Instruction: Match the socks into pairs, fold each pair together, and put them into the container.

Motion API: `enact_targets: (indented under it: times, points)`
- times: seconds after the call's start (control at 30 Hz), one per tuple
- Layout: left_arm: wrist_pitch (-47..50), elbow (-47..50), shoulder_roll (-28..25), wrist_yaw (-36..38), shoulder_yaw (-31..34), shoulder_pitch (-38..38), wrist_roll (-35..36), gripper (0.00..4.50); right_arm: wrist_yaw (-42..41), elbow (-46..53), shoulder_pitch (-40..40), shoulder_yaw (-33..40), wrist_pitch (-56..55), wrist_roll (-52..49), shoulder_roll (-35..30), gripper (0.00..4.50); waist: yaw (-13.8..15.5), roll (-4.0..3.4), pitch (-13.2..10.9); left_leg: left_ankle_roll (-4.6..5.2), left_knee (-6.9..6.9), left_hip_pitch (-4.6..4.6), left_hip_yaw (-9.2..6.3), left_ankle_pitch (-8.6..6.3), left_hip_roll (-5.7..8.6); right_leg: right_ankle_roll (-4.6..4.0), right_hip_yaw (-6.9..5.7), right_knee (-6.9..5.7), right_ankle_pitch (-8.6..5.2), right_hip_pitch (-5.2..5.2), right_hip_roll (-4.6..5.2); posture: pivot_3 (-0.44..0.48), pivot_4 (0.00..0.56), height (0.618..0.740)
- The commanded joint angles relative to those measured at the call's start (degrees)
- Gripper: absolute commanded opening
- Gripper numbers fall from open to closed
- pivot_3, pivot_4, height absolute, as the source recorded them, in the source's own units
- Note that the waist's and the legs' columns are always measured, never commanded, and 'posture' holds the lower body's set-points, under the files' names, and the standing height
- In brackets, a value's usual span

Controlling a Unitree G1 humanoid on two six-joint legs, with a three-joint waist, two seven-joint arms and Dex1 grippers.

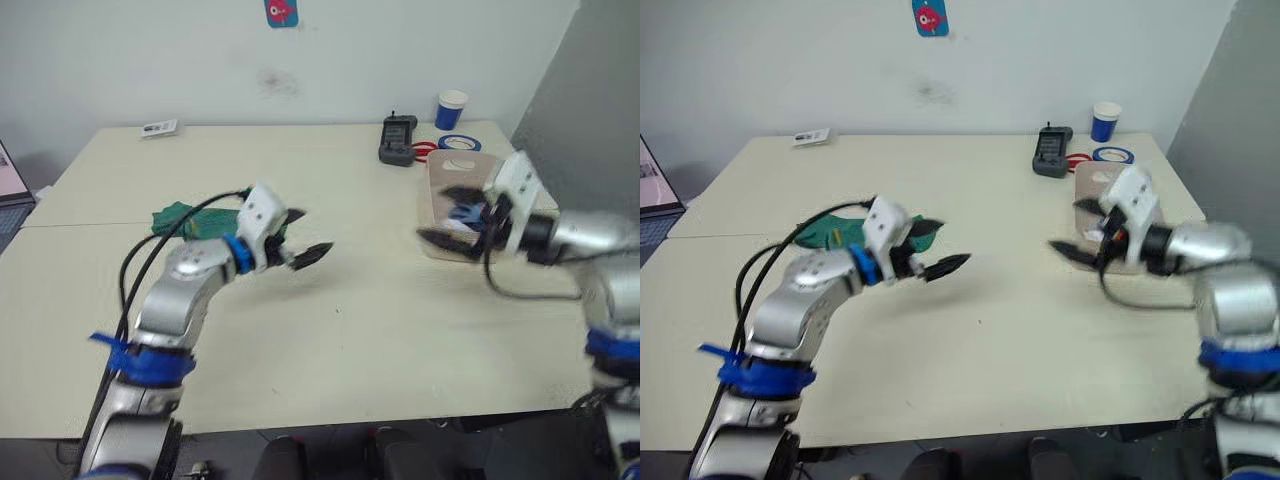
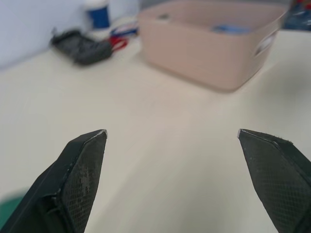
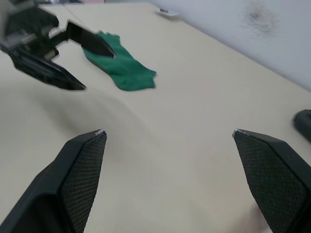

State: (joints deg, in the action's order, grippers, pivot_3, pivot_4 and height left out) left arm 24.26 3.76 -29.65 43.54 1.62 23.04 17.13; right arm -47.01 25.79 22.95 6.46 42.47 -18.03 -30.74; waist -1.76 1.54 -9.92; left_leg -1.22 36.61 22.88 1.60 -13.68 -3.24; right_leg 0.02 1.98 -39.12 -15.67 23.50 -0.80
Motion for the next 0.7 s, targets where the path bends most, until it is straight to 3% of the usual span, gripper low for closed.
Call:
enact_targets:
  times: [0.03, 0.2, 0.33, 0.5, 0.7]
  points:
    - [-3.4, 6.99, 0.6, -4.82, 5.69, -7.67, 0.1, 4.5, 9.77, 9.17, -11.43, 0.87, -6.05, 5.27, 2.87, 4.46, 0.43, 0.04, 0.0, 0.01, 0.03, 0.03, 0.02, -0.01, 0.02, 0.01, 0.01, 0.02, 0.0, 0.0, 0.03, 0.0, 0.15, 0.74]
    - [-8.99, 13.37, 5.86, -14.39, 10.39, -23.17, -2.99, 4.5, 18.88, 11.79, -29.44, -3.28, -13.69, 11.06, 9.18, 4.46, 0.27, 0.06, 0.01, 0.18, 0.06, -0.02, 0.14, -0.13, 0.42, 0.17, 0.17, 0.1, 0.04, -0.11, 0.45, 0.0, 0.15, 0.74]
    - [-11.2, 15.05, 9.76, -20.63, 13.38, -31.92, -4.74, 4.5, 23.49, 8.95, -34.8, -3.99, -19.67, 13.59, 12.38, 4.46, -0.08, 0.26, 0.13, 0.19, 0.08, -0.14, 0.3, -0.14, 0.55, 0.45, 0.31, 0.15, 0.2, -0.18, 0.64, 0.0, 0.15, 0.74]
    - [-12.02, 14.85, 10.01, -21.53, 14.24, -34.34, -4.4, 4.5, 24.84, 7.99, -33.19, -4.27, -20.54, 12.95, 13.23, 4.46, 0.03, 0.34, 0.16, 0.21, 0.06, -0.14, 0.16, -0.15, 0.52, 0.34, 0.2, 0.15, 0.13, -0.18, 0.49, 0.0, 0.15, 0.74]
    - [-12.01, 13.15, 8.92, -21.35, 15.19, -32.81, -3.38, 4.5, 17.84, 6.23, -19.89, -8.06, -14.42, 6.95, 10.32, 4.46, -0.23, 0.37, 0.15, 0.21, 0.07, -0.14, 0.17, -0.15, 0.52, 0.35, 0.24, 0.14, 0.15, -0.18, 0.4, 0.0, 0.15, 0.74]
